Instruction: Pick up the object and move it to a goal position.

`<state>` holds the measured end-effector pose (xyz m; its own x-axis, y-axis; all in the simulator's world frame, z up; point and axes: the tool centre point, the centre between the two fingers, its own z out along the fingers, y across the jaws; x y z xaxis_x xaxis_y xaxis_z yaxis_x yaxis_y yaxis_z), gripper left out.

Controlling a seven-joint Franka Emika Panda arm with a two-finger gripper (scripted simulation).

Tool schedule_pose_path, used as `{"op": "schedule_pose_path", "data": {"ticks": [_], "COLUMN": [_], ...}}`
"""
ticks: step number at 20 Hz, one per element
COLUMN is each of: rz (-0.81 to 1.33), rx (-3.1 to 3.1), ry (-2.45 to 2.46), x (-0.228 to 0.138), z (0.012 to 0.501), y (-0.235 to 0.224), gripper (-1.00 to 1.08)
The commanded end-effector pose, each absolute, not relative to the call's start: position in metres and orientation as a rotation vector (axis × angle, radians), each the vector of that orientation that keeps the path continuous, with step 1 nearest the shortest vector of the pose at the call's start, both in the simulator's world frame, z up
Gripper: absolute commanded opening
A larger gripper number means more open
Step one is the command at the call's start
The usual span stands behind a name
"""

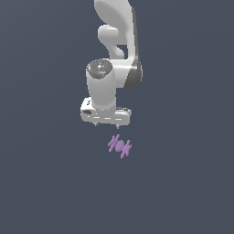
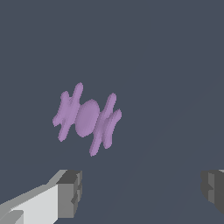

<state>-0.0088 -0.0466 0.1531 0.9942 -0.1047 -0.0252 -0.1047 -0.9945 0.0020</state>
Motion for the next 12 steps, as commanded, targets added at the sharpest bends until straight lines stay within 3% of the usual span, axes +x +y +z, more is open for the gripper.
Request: {"op": "schedule_pose_path", "data": {"ticks": [1,12], "rz": [-0.04,0.038], "rx": [3.136,3.115], "ry": [-0.165,-0.154], "x": [-0.009,0.003], "z": [0.153,0.174], "y": [-0.047,-0.067], "gripper": [1.0,1.0]}}
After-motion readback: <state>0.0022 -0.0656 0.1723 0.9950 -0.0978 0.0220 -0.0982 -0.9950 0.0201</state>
